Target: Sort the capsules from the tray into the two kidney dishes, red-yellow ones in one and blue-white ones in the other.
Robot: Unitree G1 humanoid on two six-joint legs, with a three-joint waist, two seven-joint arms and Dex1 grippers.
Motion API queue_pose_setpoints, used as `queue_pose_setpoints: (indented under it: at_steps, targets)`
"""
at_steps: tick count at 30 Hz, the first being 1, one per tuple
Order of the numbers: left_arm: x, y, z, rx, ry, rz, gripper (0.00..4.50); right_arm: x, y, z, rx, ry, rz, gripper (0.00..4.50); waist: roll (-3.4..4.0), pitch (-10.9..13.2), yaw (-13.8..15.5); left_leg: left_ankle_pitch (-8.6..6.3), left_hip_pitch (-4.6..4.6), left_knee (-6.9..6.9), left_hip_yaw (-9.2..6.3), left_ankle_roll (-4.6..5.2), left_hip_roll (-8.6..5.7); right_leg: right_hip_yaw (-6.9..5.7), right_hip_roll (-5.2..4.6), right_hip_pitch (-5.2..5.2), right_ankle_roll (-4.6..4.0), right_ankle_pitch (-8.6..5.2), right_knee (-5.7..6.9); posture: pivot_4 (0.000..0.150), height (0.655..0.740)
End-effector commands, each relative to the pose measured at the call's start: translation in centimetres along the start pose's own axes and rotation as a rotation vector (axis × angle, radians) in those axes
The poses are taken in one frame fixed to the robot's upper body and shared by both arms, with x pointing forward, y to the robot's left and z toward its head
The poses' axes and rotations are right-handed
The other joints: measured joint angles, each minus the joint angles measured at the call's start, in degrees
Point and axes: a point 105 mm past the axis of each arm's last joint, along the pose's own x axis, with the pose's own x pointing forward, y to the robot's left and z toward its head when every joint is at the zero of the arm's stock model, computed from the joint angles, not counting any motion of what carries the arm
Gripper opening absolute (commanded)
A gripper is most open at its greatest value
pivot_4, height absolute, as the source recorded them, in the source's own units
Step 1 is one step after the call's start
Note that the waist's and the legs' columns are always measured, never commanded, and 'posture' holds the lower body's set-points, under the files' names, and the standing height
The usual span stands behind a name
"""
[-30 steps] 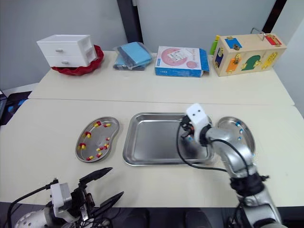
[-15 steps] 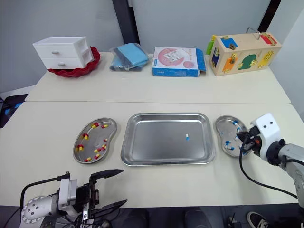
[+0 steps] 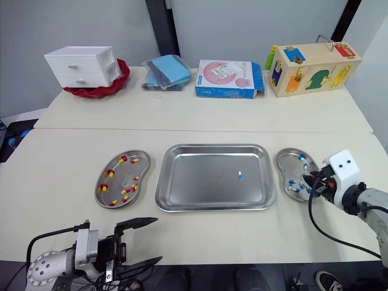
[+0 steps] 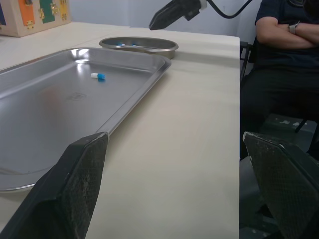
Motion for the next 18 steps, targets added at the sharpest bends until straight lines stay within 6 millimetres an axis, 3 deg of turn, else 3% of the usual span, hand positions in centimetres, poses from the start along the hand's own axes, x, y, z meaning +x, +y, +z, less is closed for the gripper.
queue_pose_setpoints:
  at_steps: [1, 5, 8, 12, 18]
  targets:
    - [-0.2, 0.2, 0.5, 0.018, -0.017, 0.017, 4.5, -0.6, -0.6, 0.9, -0.034, -0.031, -0.01, 2.58, 0.0, 0.0, 0.0, 0.0, 0.0, 0.0, 0.0, 0.0, 0.0, 0.0, 0.0, 0.0, 0.0, 0.0, 0.0, 0.15, 0.74]
    - [-0.3, 0.2, 0.6, 0.016, -0.018, 0.021, 4.5, -1.6, -1.1, 1.1, -0.05, -0.051, 0.009, 3.44, 0.0, 0.0, 0.0, 0.0, 0.0, 0.0, 0.0, 0.0, 0.0, 0.0, 0.0, 0.01, 0.0, 0.0, 0.0, 0.15, 0.74]
    - [-0.3, 0.2, 0.6, 0.016, -0.017, 0.024, 4.5, -3.2, -1.5, 1.5, -0.066, -0.098, 0.064, 4.41, 0.0, 0.0, 0.2, 0.0, 0.01, 0.0, 0.0, 0.0, 0.0, -0.01, 0.0, 0.04, 0.0, 0.0, -0.02, 0.15, 0.74]
    - [-0.4, 0.2, 0.5, 0.015, -0.015, 0.03, 4.5, -5.8, -3.7, 0.6, -0.058, -0.123, 0.073, 4.46, -0.01, 0.0, 0.5, 0.0, 0.14, 0.01, -0.01, 0.0, -0.02, -0.03, -0.01, 0.24, 0.0, 0.0, -0.07, 0.15, 0.74]
    - [-0.3, 0.2, 0.4, 0.012, -0.016, 0.036, 4.5, -8.8, -6.6, -2.3, -0.085, -0.018, 0.061, 4.46, -0.01, 0.0, 0.7, -0.01, 0.37, 0.0, 0.01, 0.01, -0.03, 0.0, -0.01, 0.47, 0.01, 0.0, -0.12, 0.15, 0.74]
